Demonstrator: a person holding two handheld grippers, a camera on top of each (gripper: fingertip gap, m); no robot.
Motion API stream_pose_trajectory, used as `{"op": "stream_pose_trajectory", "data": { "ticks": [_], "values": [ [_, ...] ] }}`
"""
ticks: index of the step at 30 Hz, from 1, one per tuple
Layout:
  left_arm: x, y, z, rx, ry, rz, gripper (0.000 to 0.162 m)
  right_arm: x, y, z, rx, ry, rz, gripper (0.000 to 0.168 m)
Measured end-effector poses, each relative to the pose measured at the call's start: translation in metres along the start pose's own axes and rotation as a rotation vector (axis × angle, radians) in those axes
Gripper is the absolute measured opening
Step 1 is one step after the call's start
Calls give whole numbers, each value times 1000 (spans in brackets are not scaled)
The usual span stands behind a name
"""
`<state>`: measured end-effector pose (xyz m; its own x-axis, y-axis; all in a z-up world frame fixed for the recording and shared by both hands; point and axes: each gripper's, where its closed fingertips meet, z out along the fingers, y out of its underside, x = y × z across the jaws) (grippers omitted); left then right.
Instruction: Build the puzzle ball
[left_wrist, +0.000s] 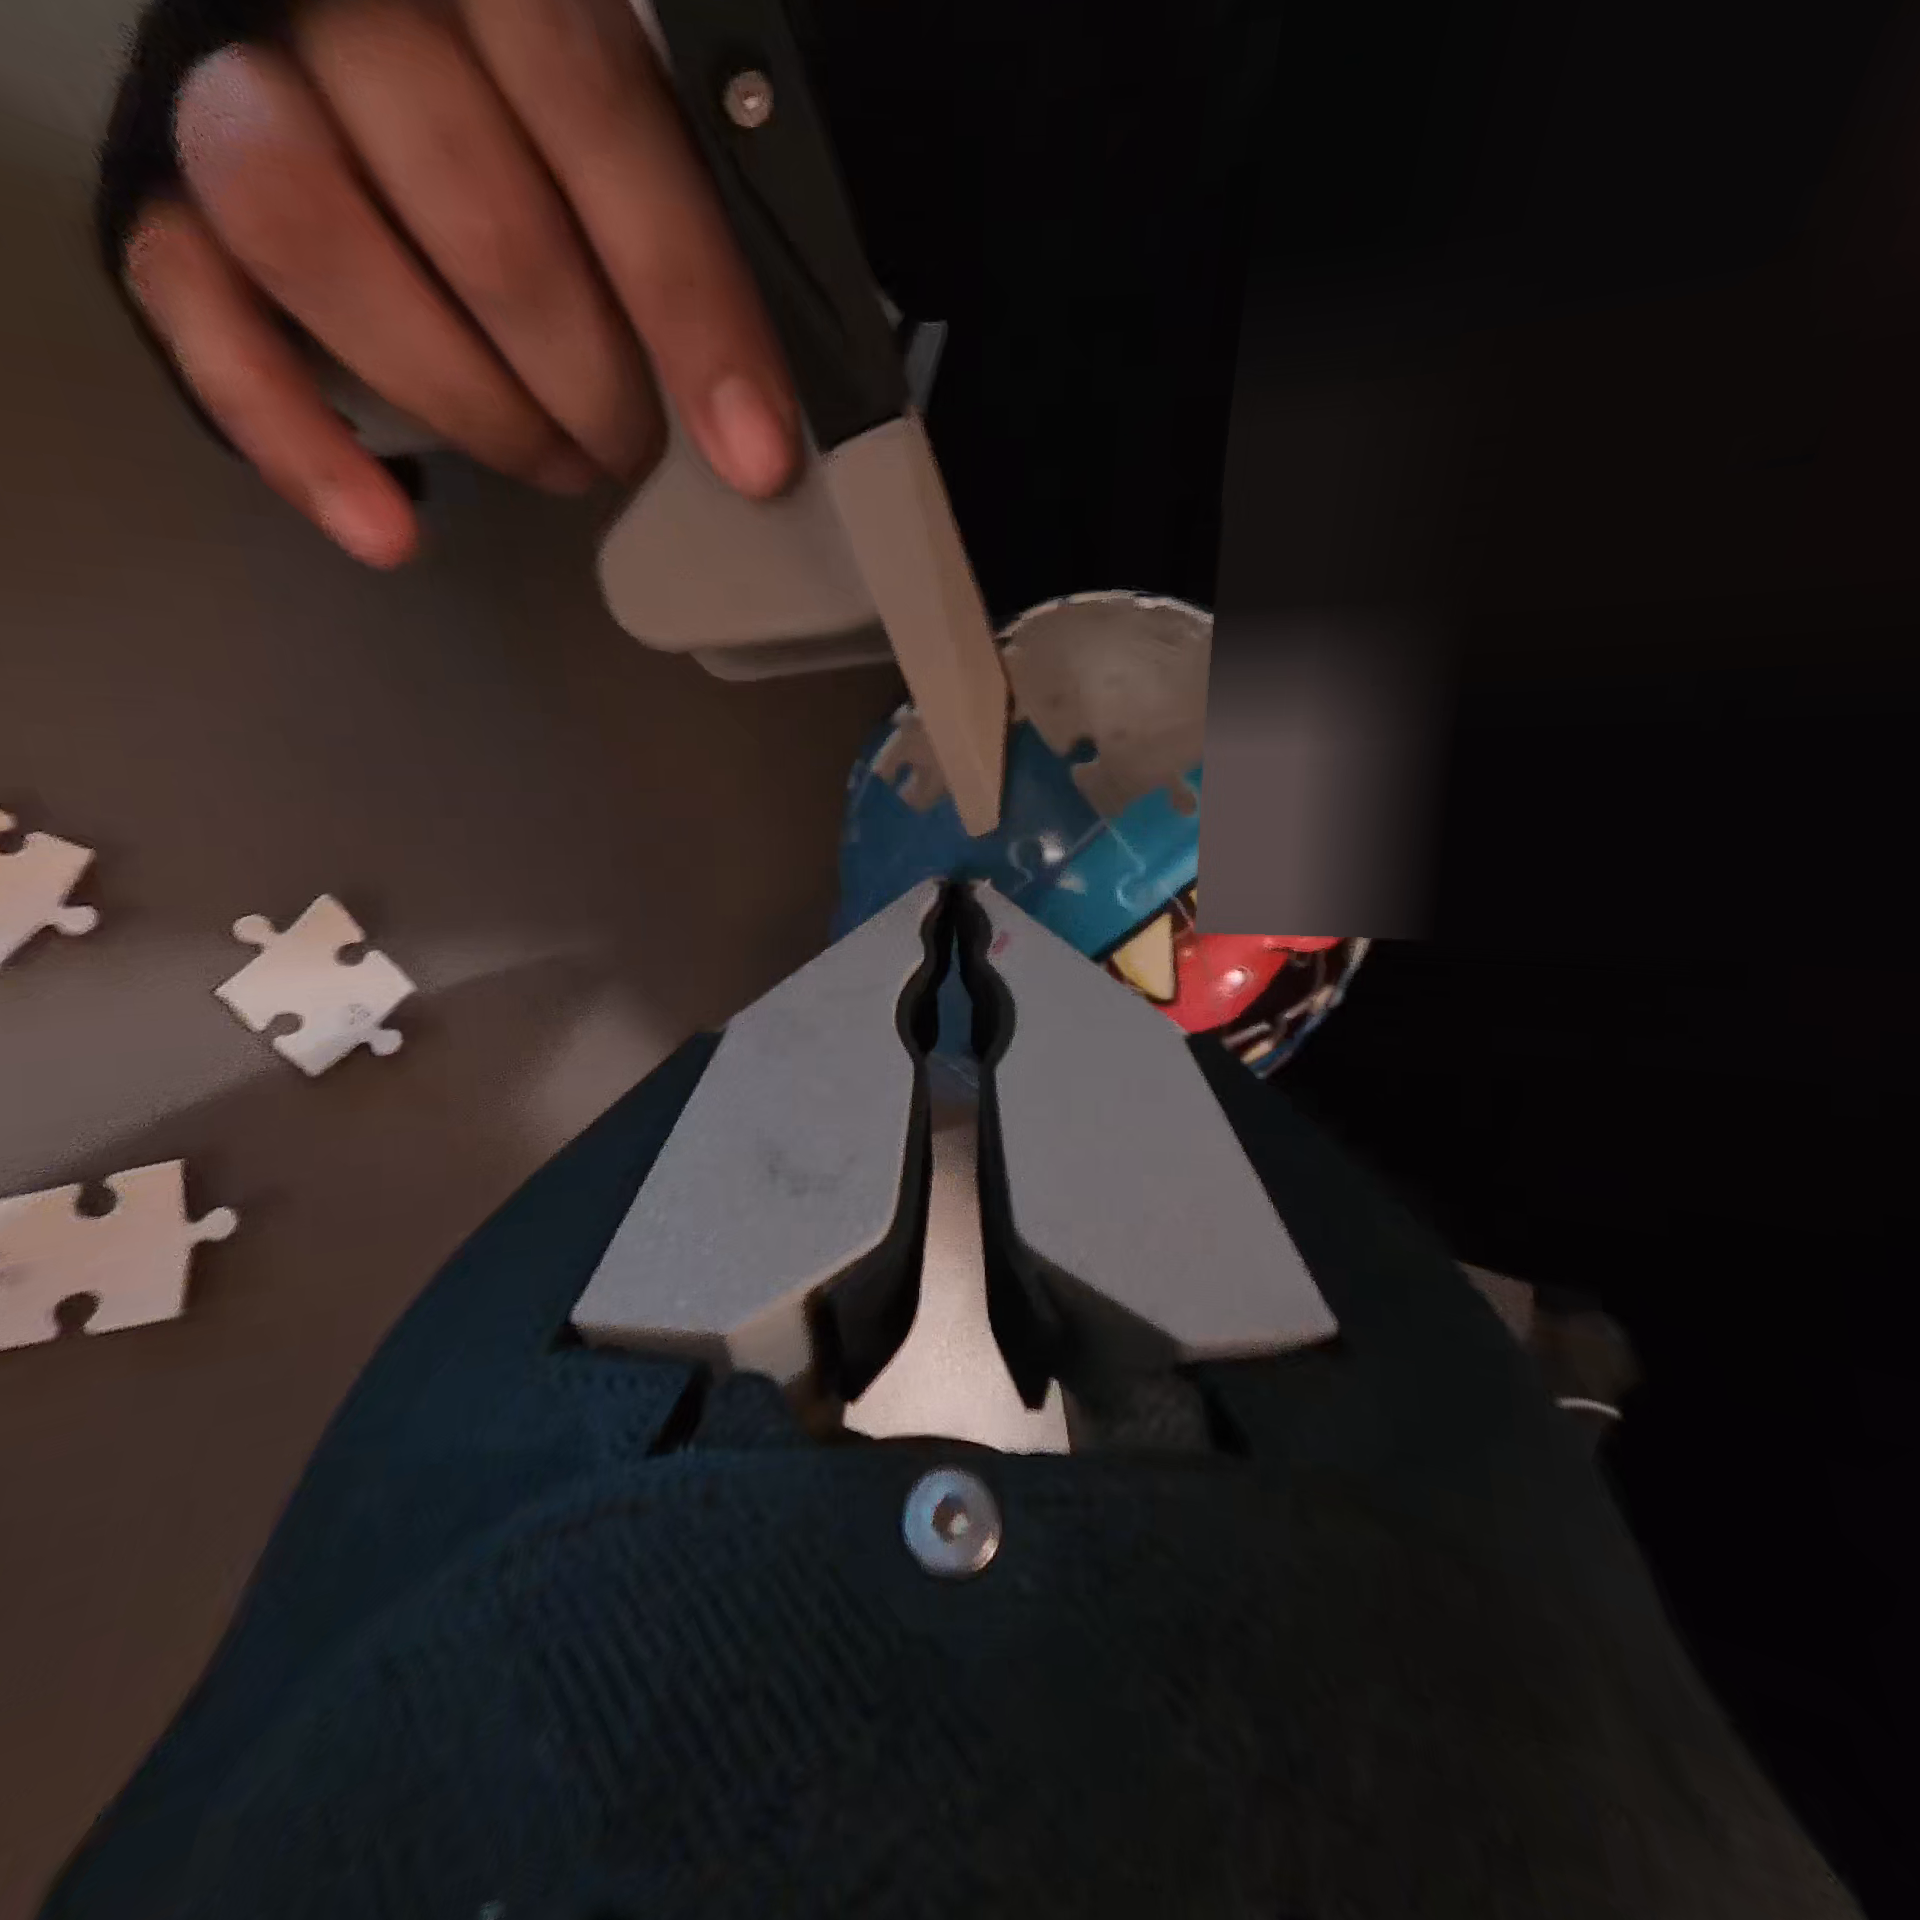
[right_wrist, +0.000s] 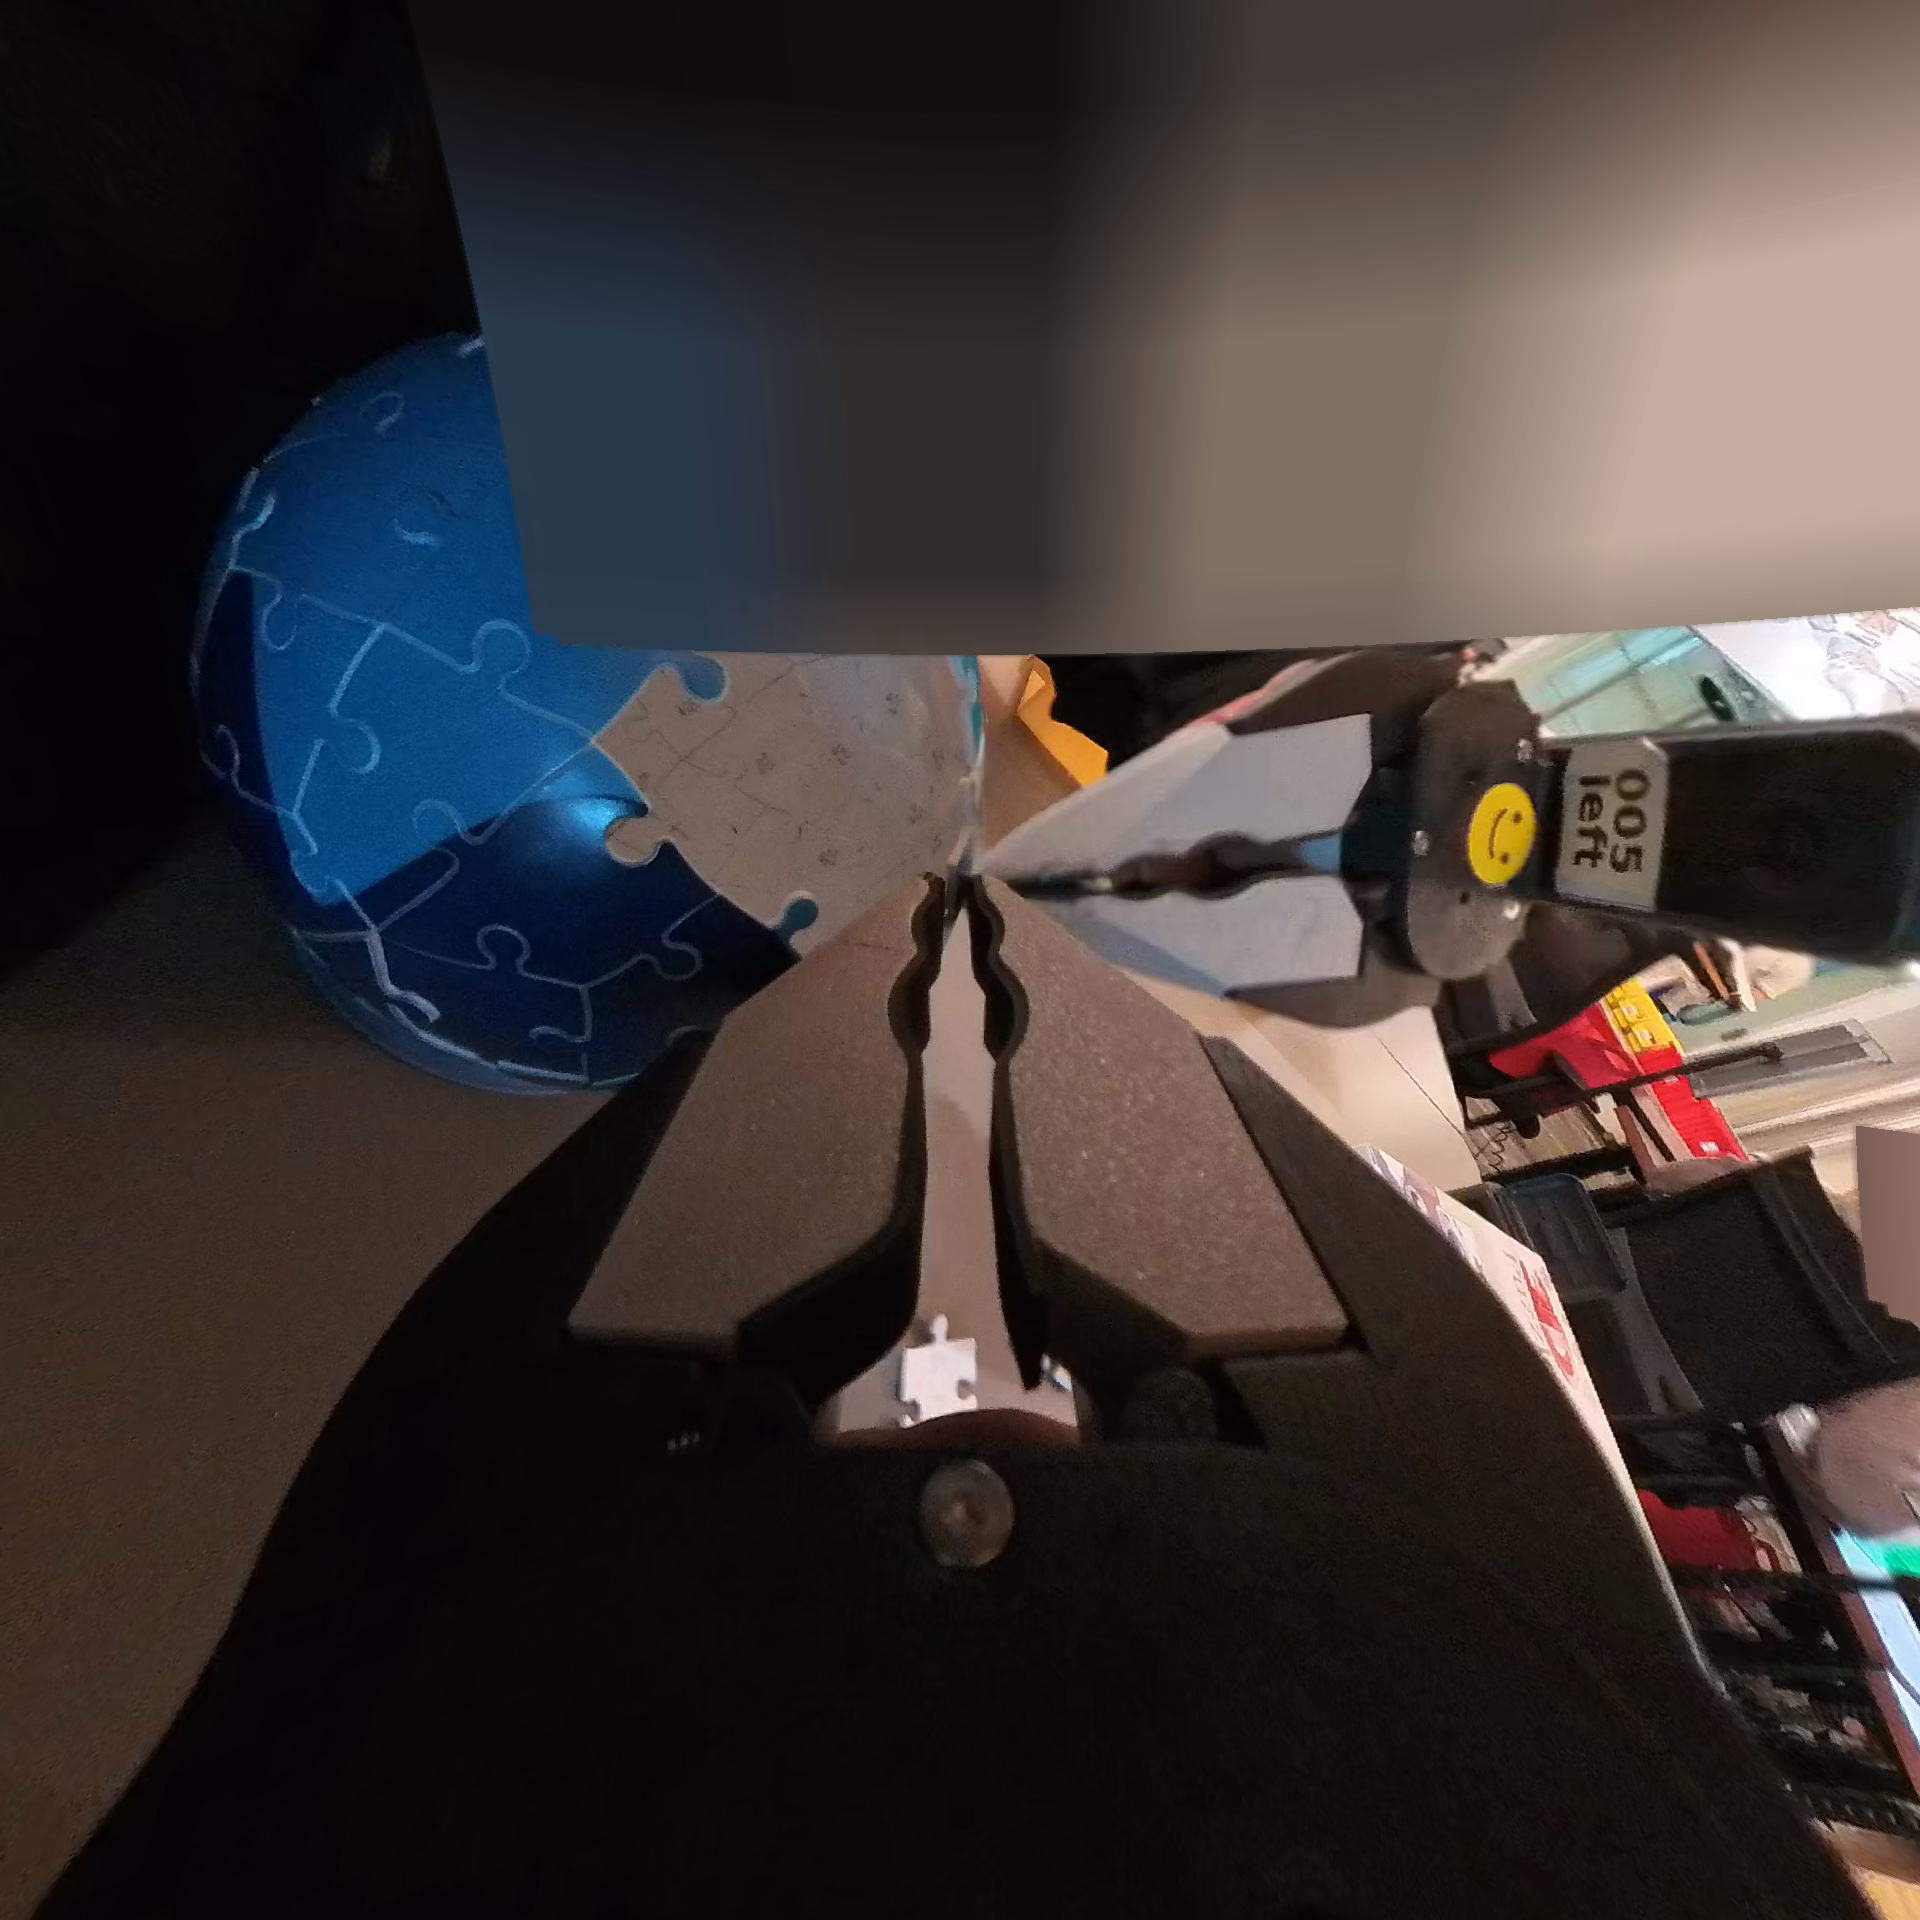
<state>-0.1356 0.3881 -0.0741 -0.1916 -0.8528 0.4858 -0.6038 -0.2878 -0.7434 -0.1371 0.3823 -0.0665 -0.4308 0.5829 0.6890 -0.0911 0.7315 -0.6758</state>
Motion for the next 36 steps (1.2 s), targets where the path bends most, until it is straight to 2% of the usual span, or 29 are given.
{"op": "stream_pose_trajectory", "data": {
  "ticks": [6,11,17,22,27,33,36],
  "values": [
    [3,-22,-20,117,-34,19,0,1,0,0,-2,6,2,1],
    [11,-11,0,40,-20,37,0,0,0,0,2,2,3,0],
    [3,-23,-16,77,-91,47,0,1,1,0,-2,7,3,0],
    [7,-10,0,13,-54,42,0,-1,1,-1,1,0,4,0],
    [0,-21,-16,64,-117,45,0,0,1,-1,-4,6,3,1],
    [-12,1,6,-24,-78,-16,0,-1,1,-1,0,1,7,1],
    [-15,-5,-3,11,-85,-14,0,-1,1,-1,-2,3,7,1]
  ]
}}
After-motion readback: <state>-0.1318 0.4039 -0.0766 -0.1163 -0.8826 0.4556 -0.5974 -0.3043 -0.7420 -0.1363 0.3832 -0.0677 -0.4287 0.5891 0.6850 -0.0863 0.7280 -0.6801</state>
